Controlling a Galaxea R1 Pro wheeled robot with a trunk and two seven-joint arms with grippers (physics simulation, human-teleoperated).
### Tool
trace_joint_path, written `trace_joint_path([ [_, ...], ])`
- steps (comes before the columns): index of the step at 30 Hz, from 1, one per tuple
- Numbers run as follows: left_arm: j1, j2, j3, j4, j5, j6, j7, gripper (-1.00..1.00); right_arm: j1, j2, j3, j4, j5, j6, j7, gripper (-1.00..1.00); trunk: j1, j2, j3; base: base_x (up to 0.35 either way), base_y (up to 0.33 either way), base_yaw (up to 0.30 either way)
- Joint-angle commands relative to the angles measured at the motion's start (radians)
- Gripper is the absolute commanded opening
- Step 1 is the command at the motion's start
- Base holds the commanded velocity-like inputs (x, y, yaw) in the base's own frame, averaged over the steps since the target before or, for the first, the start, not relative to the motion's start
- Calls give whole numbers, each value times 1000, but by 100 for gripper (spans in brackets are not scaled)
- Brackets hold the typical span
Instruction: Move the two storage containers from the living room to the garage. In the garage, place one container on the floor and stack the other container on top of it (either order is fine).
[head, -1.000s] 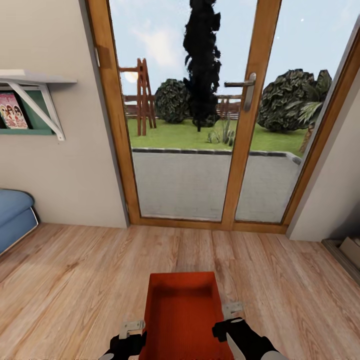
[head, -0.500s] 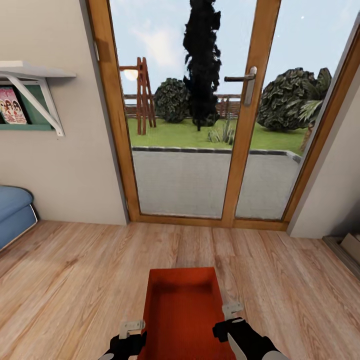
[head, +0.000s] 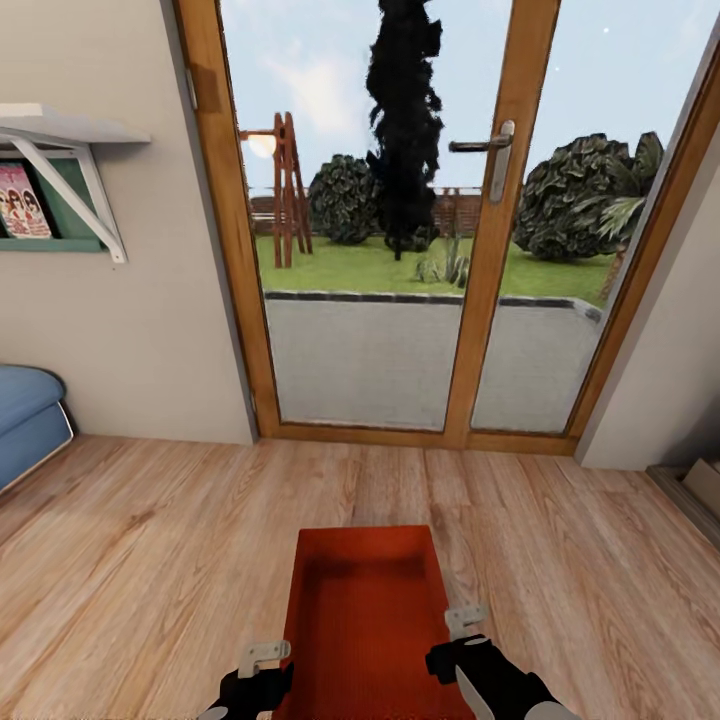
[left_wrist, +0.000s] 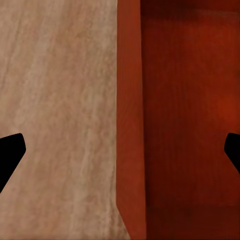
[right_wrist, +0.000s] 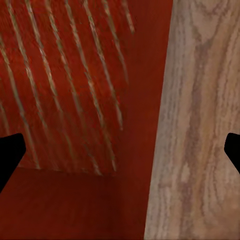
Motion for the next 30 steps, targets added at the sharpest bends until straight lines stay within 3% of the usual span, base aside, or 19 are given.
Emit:
trace_joint_path([
  [1,-1,-1,8,1,-9,-3,-1,100,0,0,5,-2,4,8,-4,100,4,-8,-4,0,0,0],
  [14,-1,-2,9,1,-7,-3,-1,100,0,0,7,-2,5,8,-4,100,54,-99,-45,0,0,0],
  [30,-1,-2,9,1,-5,-3,-1,100,0,-7,5,-2,8,6,-3,100,54,-99,-53,0,0,0],
])
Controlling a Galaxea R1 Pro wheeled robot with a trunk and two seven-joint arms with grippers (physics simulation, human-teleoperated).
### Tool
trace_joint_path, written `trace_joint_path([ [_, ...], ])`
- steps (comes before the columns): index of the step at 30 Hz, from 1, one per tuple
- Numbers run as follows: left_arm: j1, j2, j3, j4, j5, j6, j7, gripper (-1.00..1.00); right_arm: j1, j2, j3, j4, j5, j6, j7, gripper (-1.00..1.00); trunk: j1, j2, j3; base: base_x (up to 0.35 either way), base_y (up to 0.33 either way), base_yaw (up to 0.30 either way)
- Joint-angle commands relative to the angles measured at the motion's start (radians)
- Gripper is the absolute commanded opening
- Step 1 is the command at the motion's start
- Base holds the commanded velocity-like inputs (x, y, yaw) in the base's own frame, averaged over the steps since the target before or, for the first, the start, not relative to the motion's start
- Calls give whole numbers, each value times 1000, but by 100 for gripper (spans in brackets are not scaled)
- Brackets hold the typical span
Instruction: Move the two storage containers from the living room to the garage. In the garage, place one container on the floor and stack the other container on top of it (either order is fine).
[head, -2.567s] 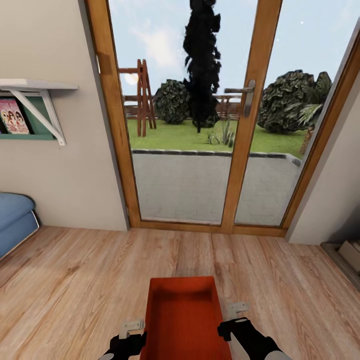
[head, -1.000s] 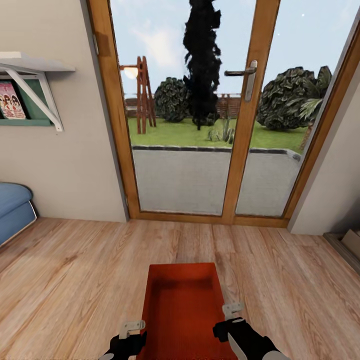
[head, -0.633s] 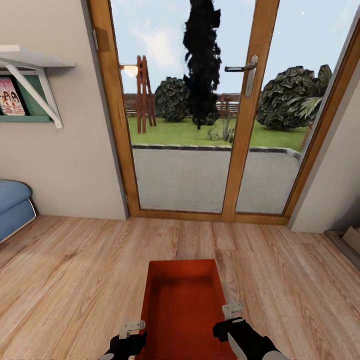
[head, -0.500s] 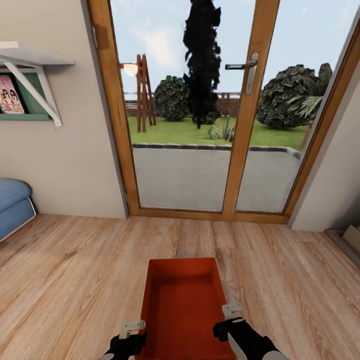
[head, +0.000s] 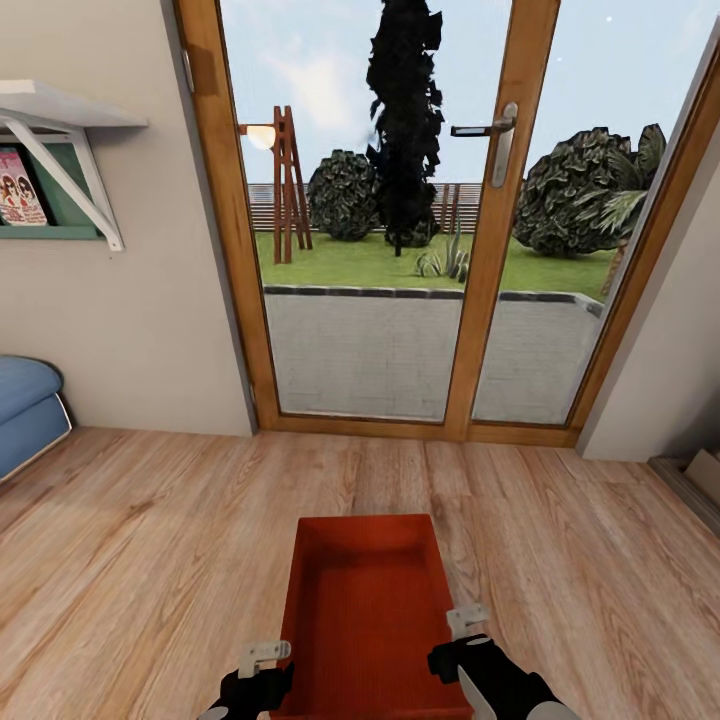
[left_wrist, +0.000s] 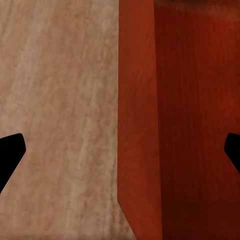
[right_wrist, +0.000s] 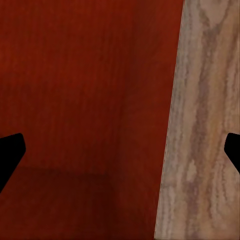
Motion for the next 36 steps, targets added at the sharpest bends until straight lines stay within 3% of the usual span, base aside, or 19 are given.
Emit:
trace_joint_path([
  [1,-1,-1,8,1,-8,-4,-1,100,0,-1,5,-2,5,8,-4,100,0,0,-1,0,0,0],
  [11,-1,-1,9,1,-8,-4,-1,100,0,-15,4,-2,5,8,-4,100,0,0,-1,0,0,0],
  [31,-1,-5,15,1,-7,-3,-1,100,0,-16,5,-2,5,-19,-4,100,0,0,-1,0,0,0],
  [36,-1,-6,15,1,-7,-3,-1,100,0,-16,5,-1,4,-34,-4,100,2,-1,-16,0,0,0],
])
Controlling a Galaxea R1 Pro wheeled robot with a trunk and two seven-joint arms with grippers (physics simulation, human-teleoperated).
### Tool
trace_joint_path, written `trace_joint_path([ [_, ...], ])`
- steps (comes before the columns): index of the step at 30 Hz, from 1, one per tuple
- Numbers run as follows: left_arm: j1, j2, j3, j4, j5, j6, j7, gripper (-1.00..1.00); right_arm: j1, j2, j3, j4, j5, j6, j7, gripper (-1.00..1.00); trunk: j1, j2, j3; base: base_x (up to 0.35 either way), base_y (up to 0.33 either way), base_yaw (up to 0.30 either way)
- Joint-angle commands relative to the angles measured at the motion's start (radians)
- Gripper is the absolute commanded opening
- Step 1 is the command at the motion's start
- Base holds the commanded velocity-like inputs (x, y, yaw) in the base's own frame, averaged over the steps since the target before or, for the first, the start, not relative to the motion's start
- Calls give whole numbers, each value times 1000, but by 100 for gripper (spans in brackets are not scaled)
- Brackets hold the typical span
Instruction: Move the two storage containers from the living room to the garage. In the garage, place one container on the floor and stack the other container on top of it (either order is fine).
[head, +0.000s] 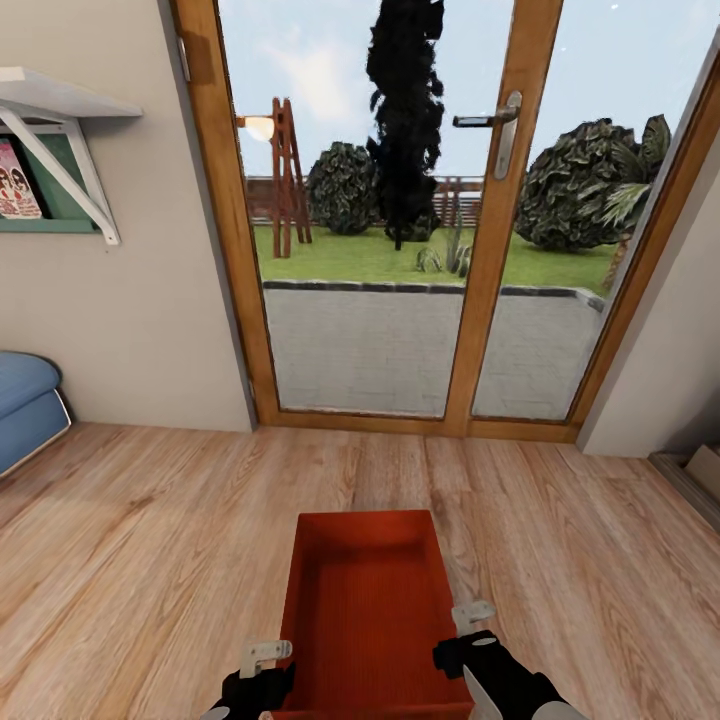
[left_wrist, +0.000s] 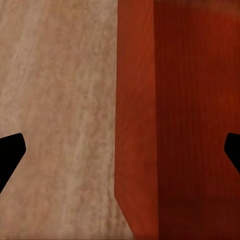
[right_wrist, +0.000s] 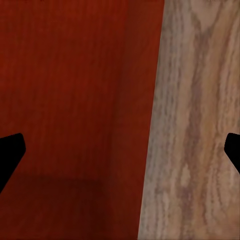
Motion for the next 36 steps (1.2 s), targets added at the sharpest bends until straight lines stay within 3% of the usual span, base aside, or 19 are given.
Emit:
trace_joint_path([
  [1,-1,-1,8,1,-8,-3,-1,100,0,0,6,-2,5,7,-4,100,0,0,-1,0,0,0],
  [6,-1,-1,8,0,-8,-3,-1,100,0,0,6,-3,5,5,-4,100,0,0,-1,0,0,0],
  [10,-1,-1,8,-1,-8,-3,-1,100,0,-1,6,-3,5,5,-4,100,2,-1,-16,0,0,0],
  [18,-1,-1,8,-1,-7,-3,-1,100,0,-2,5,-3,5,4,-4,100,2,-1,-16,0,0,0],
  [23,-1,-1,8,-1,-7,-4,-1,100,0,-3,6,-3,5,4,-4,100,4,-2,-36,0,0,0],
  [36,-1,-1,8,-1,-7,-5,-1,100,0,-15,5,-3,5,2,-4,100,4,-2,-36,0,0,0],
])
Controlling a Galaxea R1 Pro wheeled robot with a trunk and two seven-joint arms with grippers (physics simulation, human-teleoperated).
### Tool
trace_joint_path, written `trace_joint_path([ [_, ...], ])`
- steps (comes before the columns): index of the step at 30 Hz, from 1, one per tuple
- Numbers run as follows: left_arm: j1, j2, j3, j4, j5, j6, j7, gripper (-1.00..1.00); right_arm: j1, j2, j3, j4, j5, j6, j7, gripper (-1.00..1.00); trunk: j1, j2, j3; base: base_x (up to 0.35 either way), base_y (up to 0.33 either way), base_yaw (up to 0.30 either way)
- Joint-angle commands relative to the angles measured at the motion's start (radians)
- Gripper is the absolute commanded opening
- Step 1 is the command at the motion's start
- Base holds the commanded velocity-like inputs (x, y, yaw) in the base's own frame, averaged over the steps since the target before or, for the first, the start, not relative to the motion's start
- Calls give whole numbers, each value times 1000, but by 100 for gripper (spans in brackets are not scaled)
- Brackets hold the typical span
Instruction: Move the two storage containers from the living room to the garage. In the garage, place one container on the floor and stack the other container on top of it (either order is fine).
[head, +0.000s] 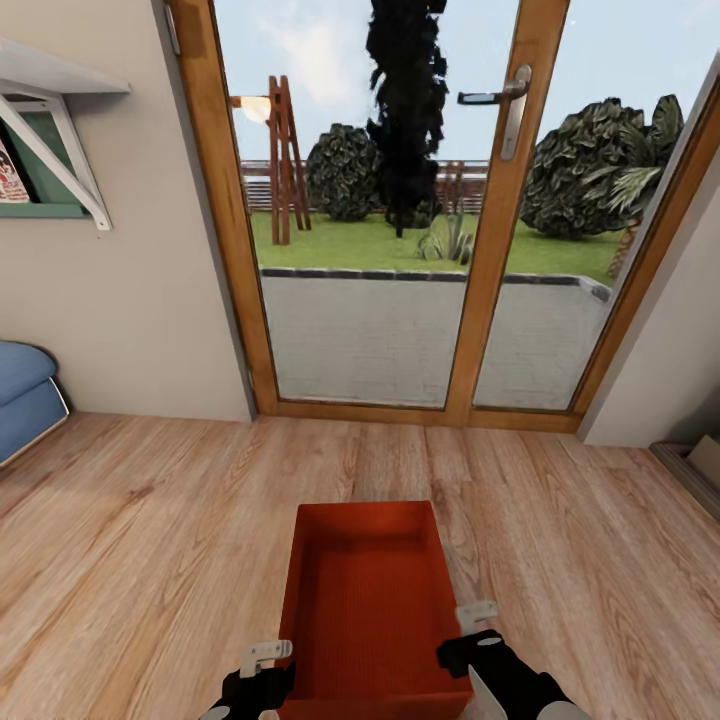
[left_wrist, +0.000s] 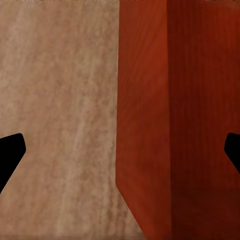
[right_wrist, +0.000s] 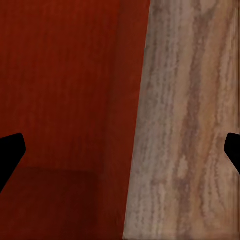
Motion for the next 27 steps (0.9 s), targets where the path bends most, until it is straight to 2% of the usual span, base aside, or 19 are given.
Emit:
trace_joint_path([
  [1,-1,-1,8,0,-8,-3,-1,100,0,-2,5,-2,5,8,-4,100,0,0,-1,0,0,0],
  [7,-1,-1,8,0,-8,-3,-1,100,0,-5,5,-2,5,7,-4,100,2,-1,-20,0,0,0],
  [27,-1,-1,8,0,-8,-3,-1,100,0,-6,6,-2,5,7,-4,100,2,-1,-20,0,0,0],
])
